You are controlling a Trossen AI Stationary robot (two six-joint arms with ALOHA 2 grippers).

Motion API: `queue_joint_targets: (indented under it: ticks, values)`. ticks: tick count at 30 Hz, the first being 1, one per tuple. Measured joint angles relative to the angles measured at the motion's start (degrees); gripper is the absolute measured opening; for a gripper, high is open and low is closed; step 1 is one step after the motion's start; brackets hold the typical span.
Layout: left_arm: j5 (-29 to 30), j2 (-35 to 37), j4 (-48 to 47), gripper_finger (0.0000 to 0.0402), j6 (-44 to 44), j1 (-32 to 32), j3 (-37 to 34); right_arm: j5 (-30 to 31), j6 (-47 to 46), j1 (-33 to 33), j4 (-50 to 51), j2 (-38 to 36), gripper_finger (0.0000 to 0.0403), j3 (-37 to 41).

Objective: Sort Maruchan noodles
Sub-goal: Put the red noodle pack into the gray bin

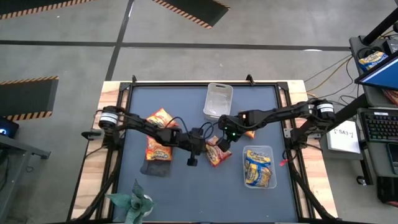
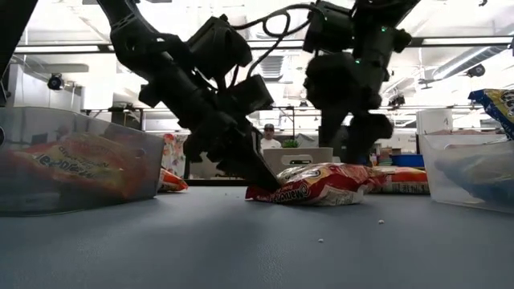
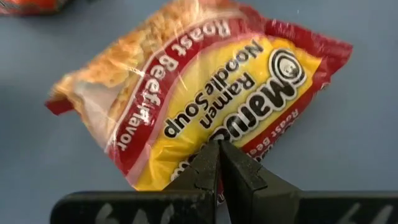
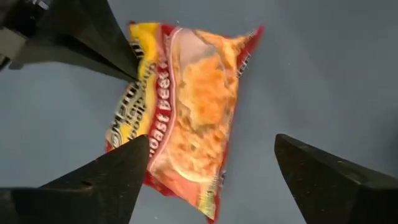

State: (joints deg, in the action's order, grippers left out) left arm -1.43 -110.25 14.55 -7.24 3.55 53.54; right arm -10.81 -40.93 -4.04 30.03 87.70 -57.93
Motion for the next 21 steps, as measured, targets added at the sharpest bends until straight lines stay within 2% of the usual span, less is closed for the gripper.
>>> queue_joint_targets:
  ticks: [14, 21]
  values:
    - [-0.1, -0.8, -2.2, 0.0000, 2.1, 0.0, -1.0, -7.7, 1.7, -0.7, -13.6, 7.9, 0.0350, 1.5]
    - [-0.2, -0.8, -2.5, 0.0000, 2.1, 0.0, -1.0, -13.1, 3.1, -0.7, -20.5, 10.6, 0.0333, 1.5]
